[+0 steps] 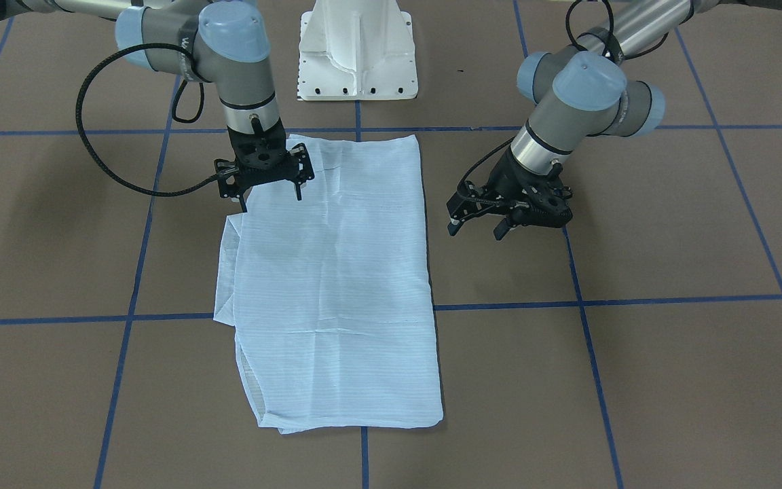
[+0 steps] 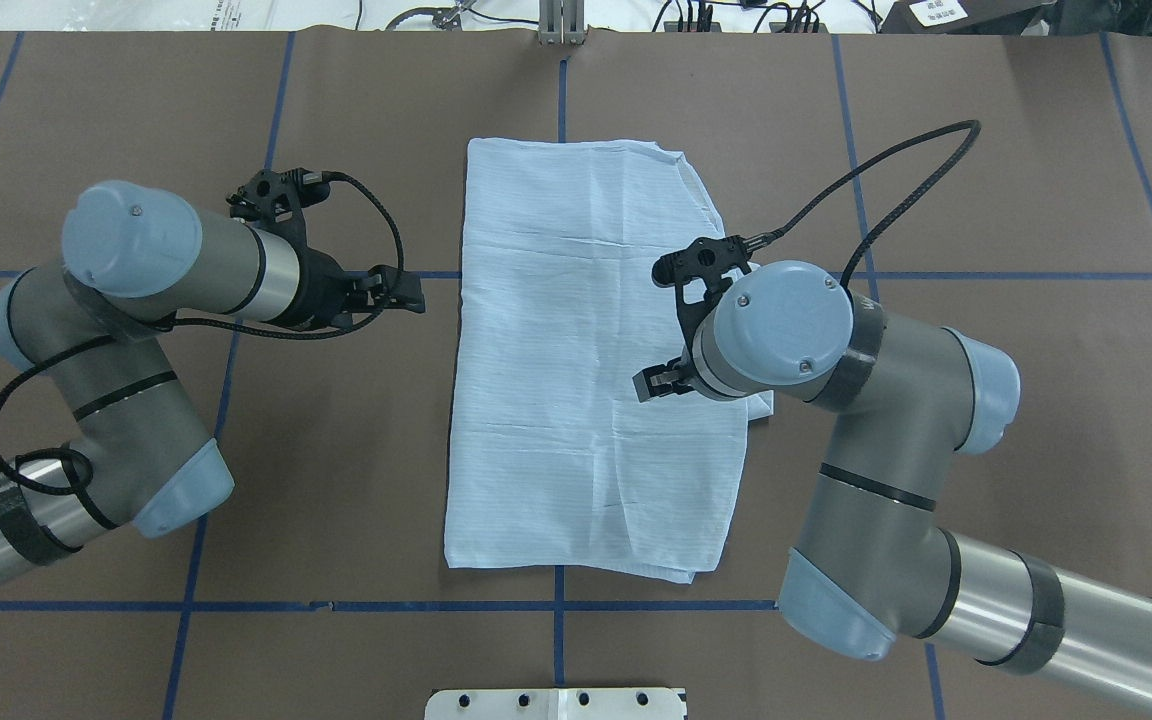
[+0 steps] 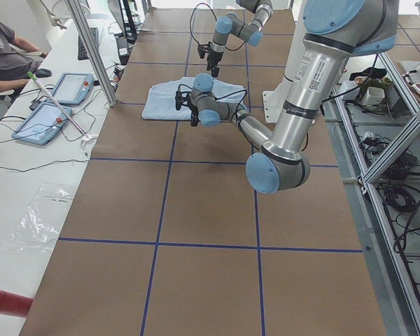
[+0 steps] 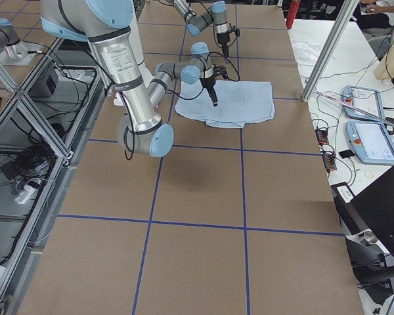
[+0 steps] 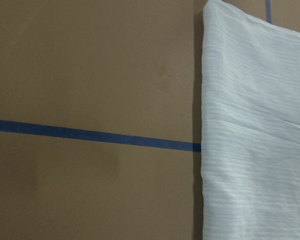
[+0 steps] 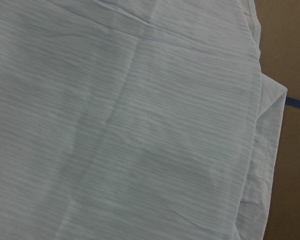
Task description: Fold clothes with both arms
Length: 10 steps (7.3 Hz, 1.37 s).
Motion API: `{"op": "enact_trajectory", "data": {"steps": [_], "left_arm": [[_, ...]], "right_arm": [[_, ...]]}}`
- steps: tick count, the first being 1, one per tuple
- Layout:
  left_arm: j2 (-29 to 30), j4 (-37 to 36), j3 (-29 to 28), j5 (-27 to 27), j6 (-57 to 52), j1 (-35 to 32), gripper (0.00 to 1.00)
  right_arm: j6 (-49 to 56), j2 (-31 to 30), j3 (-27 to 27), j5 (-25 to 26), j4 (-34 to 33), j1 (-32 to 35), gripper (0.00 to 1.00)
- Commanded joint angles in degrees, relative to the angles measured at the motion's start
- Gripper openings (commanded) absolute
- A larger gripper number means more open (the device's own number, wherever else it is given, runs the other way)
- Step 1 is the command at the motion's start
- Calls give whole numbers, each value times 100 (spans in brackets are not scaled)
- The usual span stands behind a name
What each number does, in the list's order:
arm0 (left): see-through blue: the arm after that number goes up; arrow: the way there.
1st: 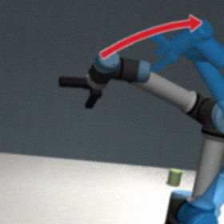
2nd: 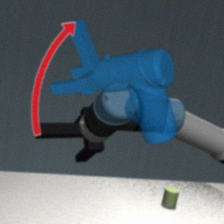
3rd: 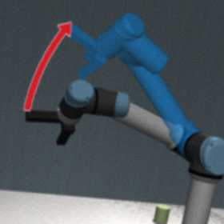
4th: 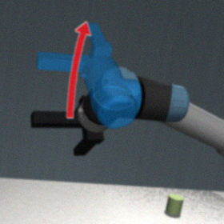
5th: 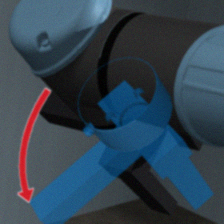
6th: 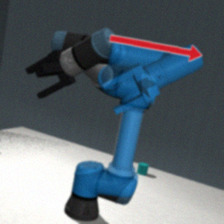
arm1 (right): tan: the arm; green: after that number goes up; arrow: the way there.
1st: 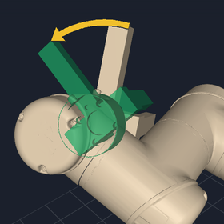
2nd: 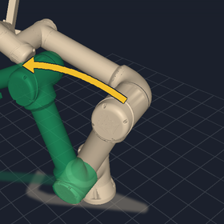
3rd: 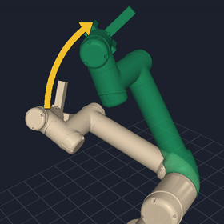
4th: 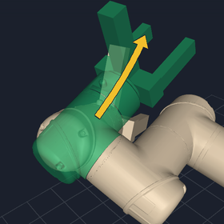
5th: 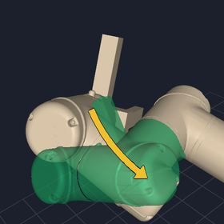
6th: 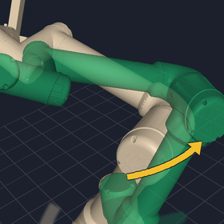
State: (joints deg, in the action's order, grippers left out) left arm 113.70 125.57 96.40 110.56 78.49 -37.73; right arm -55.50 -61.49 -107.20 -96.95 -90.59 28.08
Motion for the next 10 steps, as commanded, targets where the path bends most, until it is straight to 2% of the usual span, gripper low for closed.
{"op": "enact_trajectory", "data": {"steps": [1,3,5,8,10], "left_arm": [[-6,-268,308,-174,630,536,100],[-6,-873,817,-805,1479,1474,100],[38,-1296,933,-1071,1826,2022,100],[38,-1632,925,-1072,1871,2138,96],[47,-1650,872,-1072,1871,2147,87]], "right_arm": [[-538,-231,-292,-375,41,13,100],[-892,-599,-791,-527,50,13,100],[-1049,-645,-855,-527,68,-5,100],[-1103,-662,-838,-553,252,-5,100],[-1103,-645,-838,-553,261,-5,100]]}}
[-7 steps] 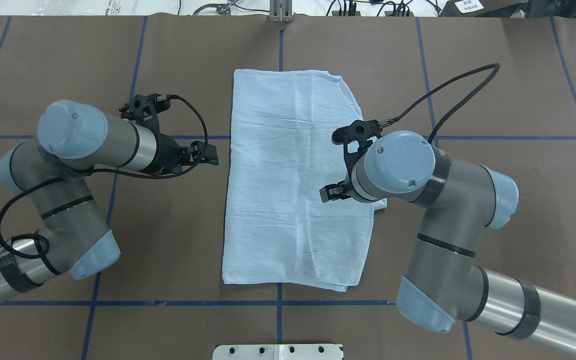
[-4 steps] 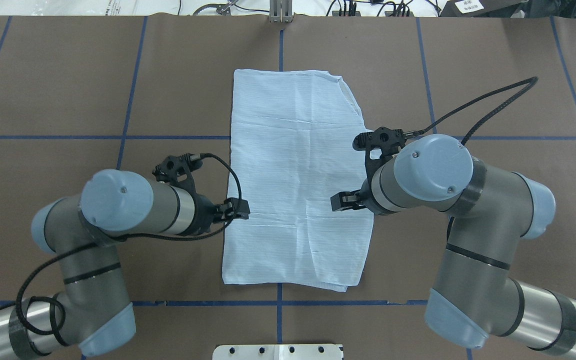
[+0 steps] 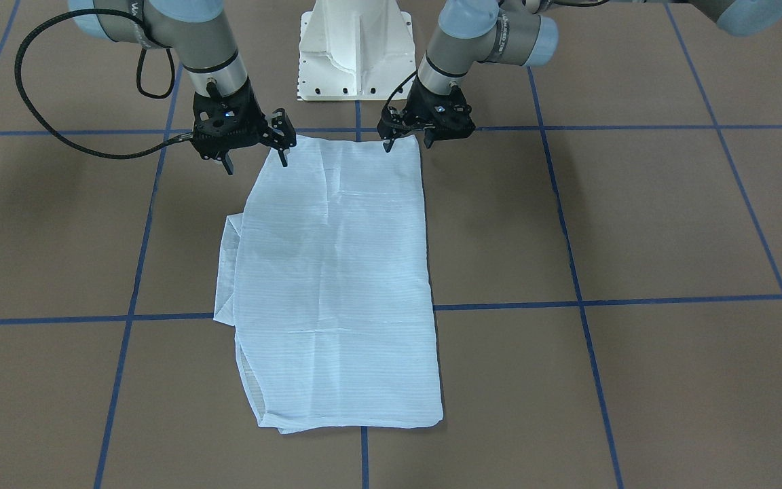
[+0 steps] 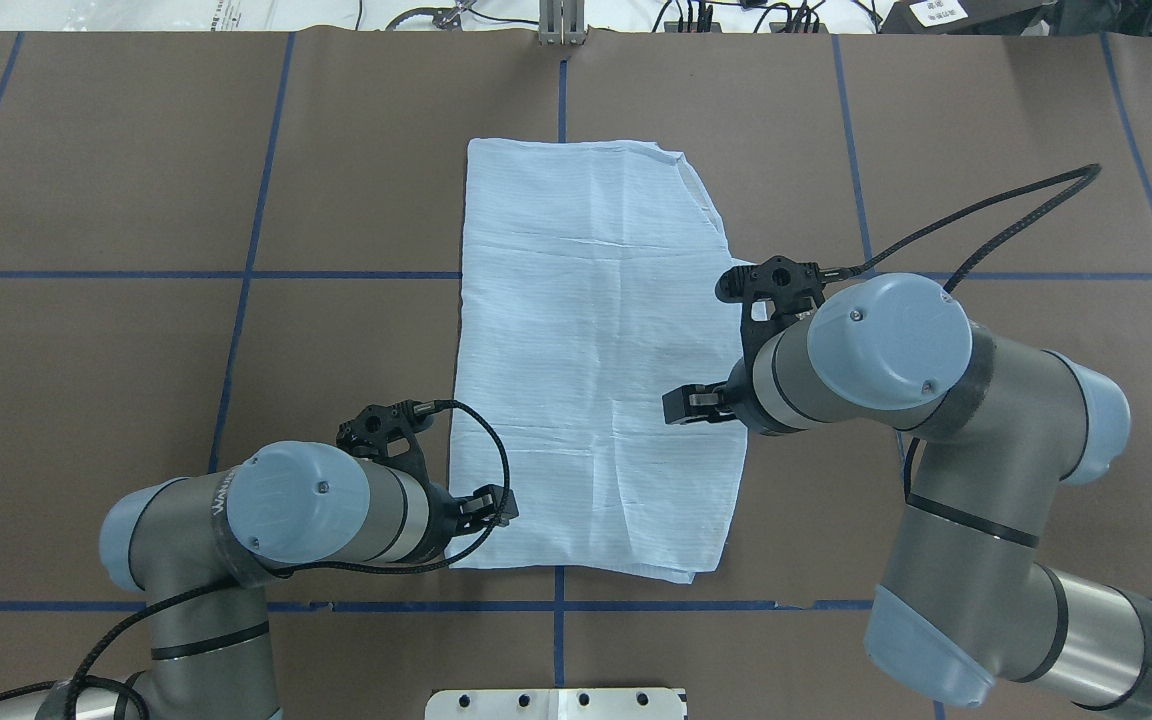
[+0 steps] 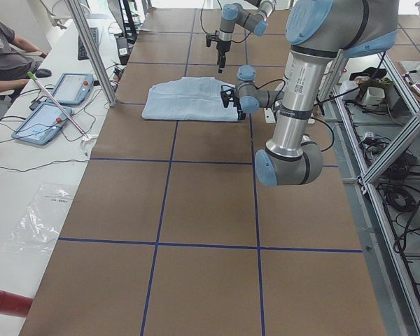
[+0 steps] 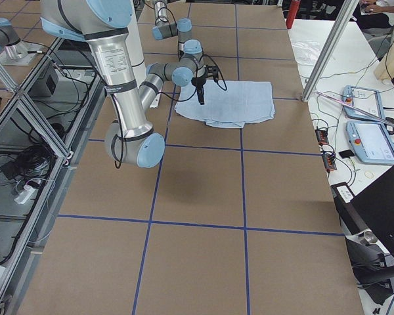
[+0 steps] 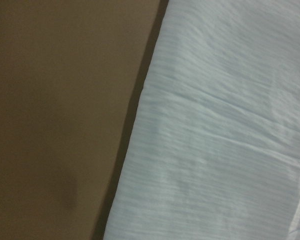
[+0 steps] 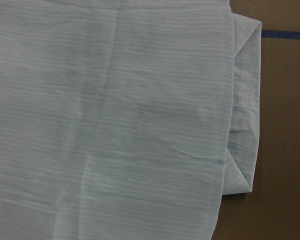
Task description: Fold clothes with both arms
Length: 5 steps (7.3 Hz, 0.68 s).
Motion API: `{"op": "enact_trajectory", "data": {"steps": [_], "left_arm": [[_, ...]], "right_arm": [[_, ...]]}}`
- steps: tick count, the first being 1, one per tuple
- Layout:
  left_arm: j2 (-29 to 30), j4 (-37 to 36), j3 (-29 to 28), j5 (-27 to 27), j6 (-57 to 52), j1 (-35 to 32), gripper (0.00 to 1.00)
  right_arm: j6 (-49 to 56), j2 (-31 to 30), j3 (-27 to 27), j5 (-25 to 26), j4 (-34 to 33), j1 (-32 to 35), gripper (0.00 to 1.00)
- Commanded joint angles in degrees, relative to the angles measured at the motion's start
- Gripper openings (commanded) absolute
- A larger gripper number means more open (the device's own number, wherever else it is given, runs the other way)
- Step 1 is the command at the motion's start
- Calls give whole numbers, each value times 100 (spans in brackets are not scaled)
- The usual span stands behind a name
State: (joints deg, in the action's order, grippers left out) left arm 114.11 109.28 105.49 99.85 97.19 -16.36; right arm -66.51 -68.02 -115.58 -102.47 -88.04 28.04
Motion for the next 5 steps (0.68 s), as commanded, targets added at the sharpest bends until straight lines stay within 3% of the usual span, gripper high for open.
{"op": "enact_trajectory", "data": {"steps": [1,3,5], "left_arm": [[6,-90,-89,-1,2,28,85],[14,-126,-90,-1,2,37,77],[84,-204,-90,-1,2,45,62]], "right_arm": [[6,0,9,-1,6,0,100],[6,0,9,-1,6,0,100],[-2,0,9,-53,6,17,100]]}}
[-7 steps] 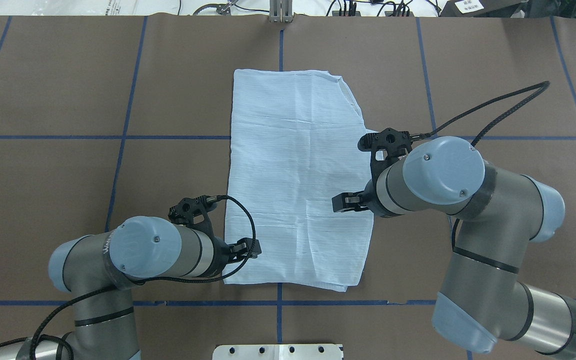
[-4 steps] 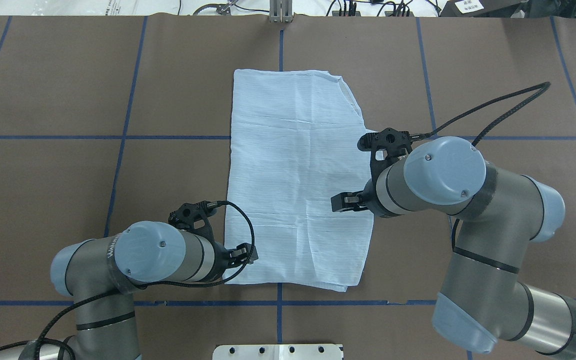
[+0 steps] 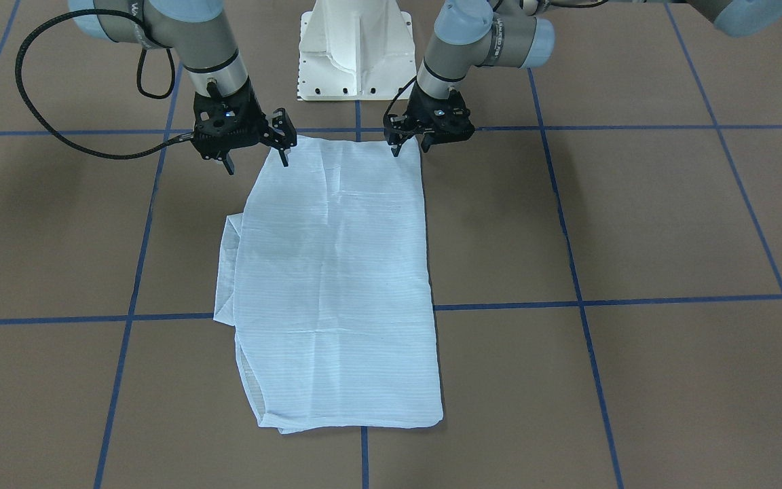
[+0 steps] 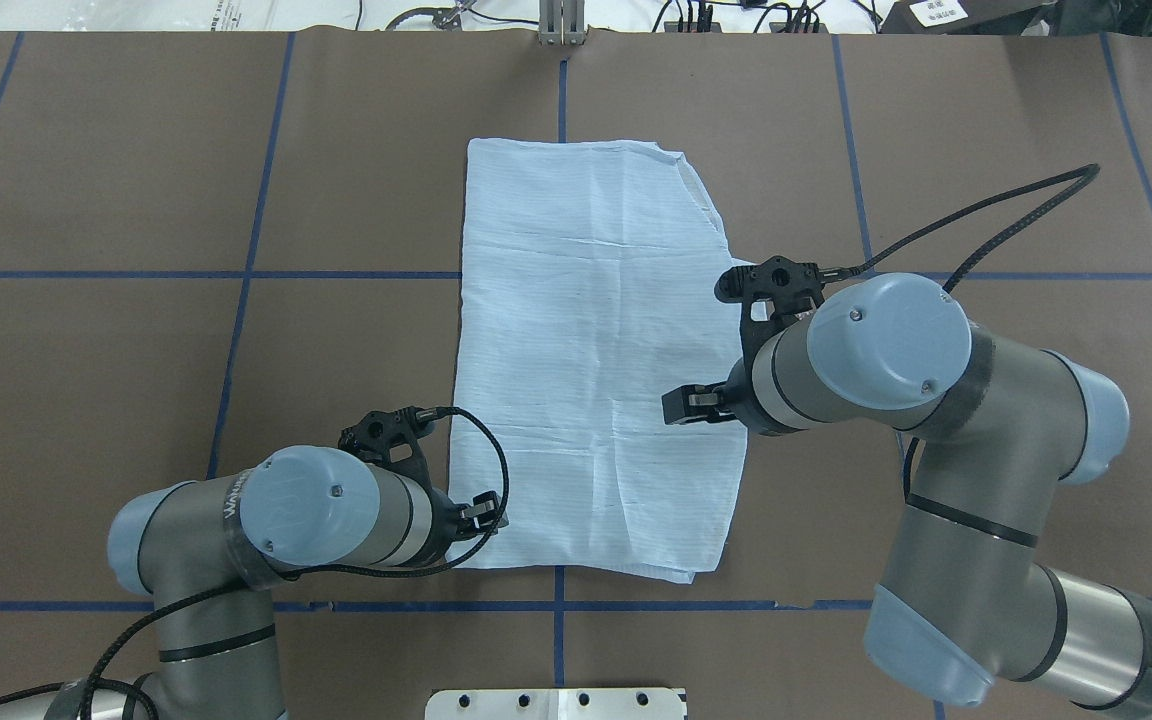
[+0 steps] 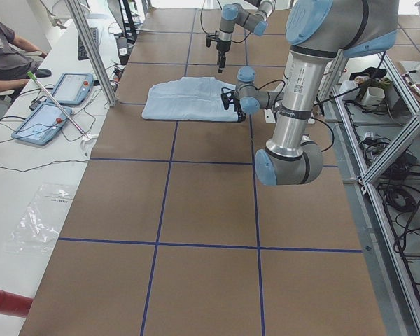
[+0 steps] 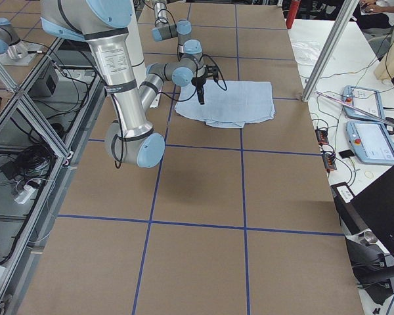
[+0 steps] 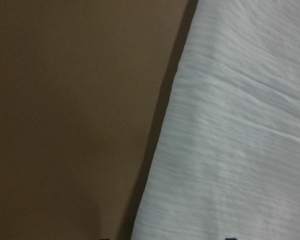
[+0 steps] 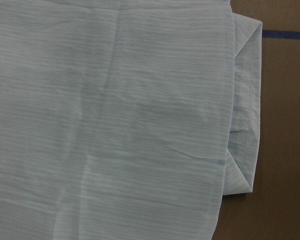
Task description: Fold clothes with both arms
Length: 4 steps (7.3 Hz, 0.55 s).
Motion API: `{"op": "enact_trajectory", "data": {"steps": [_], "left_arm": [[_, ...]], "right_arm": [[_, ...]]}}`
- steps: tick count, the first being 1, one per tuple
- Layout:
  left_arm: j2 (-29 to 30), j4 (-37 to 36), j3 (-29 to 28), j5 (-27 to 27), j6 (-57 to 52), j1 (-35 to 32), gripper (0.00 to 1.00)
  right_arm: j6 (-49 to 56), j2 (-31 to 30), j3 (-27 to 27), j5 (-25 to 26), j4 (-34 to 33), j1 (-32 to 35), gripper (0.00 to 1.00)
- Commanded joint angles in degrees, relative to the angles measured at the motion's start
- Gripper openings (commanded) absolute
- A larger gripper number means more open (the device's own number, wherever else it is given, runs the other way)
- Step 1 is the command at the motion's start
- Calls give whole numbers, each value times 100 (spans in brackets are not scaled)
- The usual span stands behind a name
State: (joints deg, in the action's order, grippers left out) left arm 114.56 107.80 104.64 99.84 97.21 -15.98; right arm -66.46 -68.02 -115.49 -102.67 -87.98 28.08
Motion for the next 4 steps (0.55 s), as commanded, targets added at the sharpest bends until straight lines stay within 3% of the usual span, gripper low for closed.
{"op": "enact_trajectory", "data": {"steps": [1,4], "left_arm": [[40,-66,-5,0,0,16,60],[22,-135,-5,0,-9,34,60]], "right_arm": [[-7,0,-8,-68,0,14,100],[-7,9,-8,-112,0,14,100]]}}
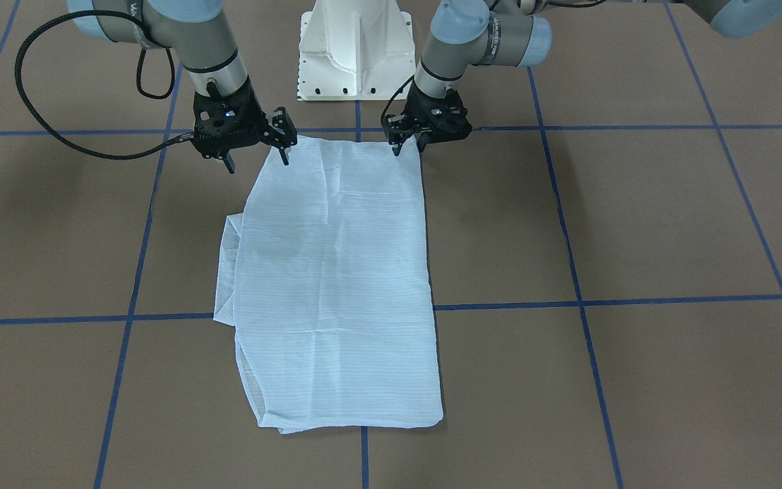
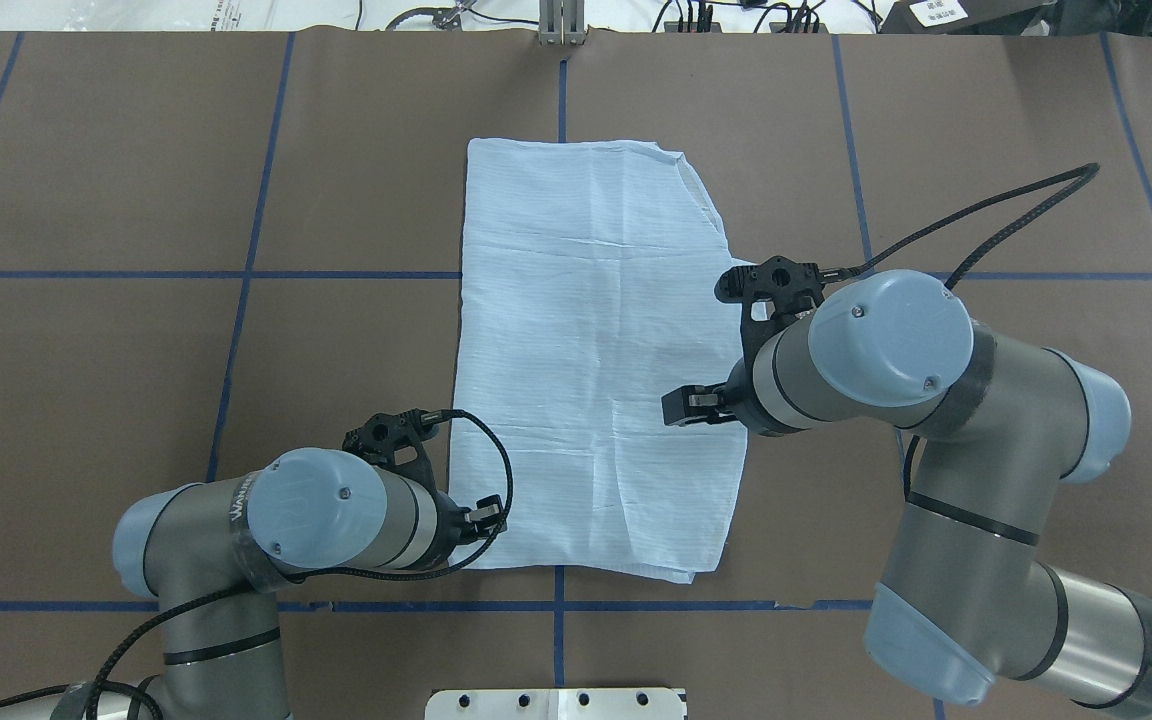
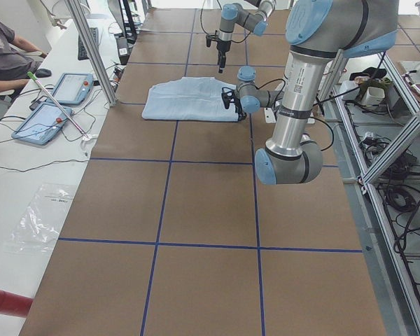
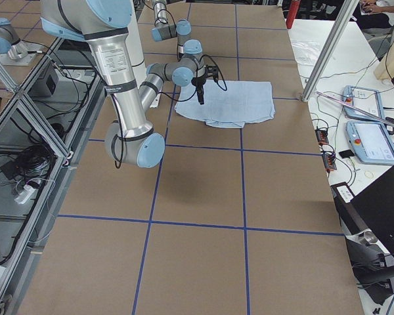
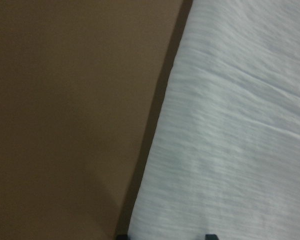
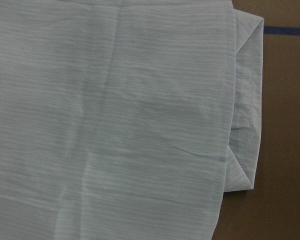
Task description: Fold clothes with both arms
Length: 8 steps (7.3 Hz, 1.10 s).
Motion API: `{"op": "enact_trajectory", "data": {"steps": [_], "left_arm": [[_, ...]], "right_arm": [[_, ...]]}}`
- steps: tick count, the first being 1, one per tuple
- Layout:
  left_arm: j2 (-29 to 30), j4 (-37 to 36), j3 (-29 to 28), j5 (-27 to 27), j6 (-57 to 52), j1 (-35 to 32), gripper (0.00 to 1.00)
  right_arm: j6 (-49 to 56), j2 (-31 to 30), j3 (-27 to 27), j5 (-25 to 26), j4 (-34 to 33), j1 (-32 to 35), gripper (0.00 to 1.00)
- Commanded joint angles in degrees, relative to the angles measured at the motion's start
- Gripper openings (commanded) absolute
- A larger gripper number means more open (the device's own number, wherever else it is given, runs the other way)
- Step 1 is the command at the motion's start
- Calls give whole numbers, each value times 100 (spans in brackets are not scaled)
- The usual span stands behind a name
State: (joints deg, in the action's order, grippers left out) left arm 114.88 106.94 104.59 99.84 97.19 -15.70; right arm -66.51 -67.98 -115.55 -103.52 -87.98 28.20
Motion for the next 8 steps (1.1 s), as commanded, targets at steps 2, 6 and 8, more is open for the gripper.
{"op": "enact_trajectory", "data": {"steps": [2,6,8], "left_arm": [[0,-208,17,-9,-7,6,60],[17,-226,0,0,-7,76,60],[26,-226,0,0,-7,76,53]], "right_arm": [[-3,4,-3,-28,0,1,100],[-3,13,6,-28,0,1,100],[-3,13,-3,-28,0,10,100]]}}
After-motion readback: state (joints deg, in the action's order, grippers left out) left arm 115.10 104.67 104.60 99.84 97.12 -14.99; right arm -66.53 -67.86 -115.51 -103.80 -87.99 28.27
